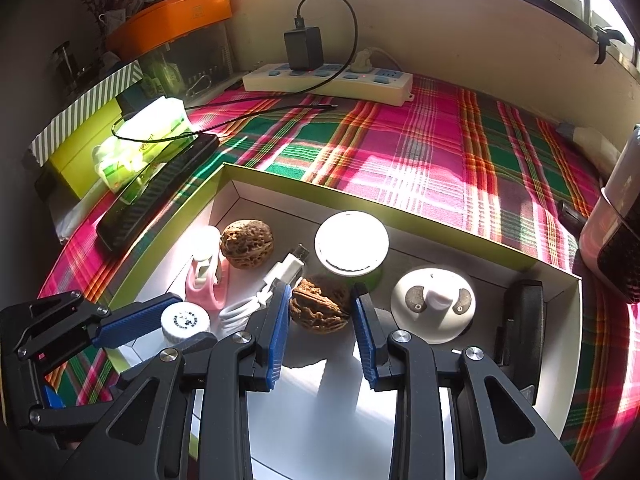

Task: Organize objects
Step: 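Lower the walnut into the box and open the right gripper while the left releases the jar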

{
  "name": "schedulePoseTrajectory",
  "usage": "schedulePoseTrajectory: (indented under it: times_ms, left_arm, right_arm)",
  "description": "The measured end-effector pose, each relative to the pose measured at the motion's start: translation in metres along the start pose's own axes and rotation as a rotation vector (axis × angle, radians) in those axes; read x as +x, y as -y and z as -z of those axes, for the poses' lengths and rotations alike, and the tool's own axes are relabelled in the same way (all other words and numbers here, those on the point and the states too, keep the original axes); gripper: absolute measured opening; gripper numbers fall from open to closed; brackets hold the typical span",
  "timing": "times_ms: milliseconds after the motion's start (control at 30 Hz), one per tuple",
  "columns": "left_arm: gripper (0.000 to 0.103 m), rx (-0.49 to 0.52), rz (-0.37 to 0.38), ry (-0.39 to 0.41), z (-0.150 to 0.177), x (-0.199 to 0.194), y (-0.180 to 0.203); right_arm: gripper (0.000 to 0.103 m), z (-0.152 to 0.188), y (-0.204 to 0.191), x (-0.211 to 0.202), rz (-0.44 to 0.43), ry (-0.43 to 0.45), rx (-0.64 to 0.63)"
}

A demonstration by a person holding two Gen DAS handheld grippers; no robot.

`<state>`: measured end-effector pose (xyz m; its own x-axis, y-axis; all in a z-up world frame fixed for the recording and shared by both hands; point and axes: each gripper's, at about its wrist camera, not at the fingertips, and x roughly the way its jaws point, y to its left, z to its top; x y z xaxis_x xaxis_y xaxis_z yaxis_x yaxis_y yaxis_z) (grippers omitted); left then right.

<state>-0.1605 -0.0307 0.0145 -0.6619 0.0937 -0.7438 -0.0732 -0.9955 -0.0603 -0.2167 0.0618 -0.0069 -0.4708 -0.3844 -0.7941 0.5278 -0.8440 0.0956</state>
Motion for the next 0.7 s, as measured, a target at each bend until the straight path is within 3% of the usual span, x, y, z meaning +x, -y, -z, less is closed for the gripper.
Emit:
schedulePoseTrajectory:
  times_ms: [400,700]
  left_arm:
    - [0.026,0.000,0.000,0.001,-0.0001,0.0001,-0.0003]
    - [0.026,0.001,-0.001,0.001,-0.0002,-0.0001,-0.0009]
  right_arm:
    - [0.033,0.0000,-0.0001,-0.0005,-0.007,-0.002,0.003]
    - [0.039,0.0007,-0.0009,-0.0006,-0.016,-0.003,0.011]
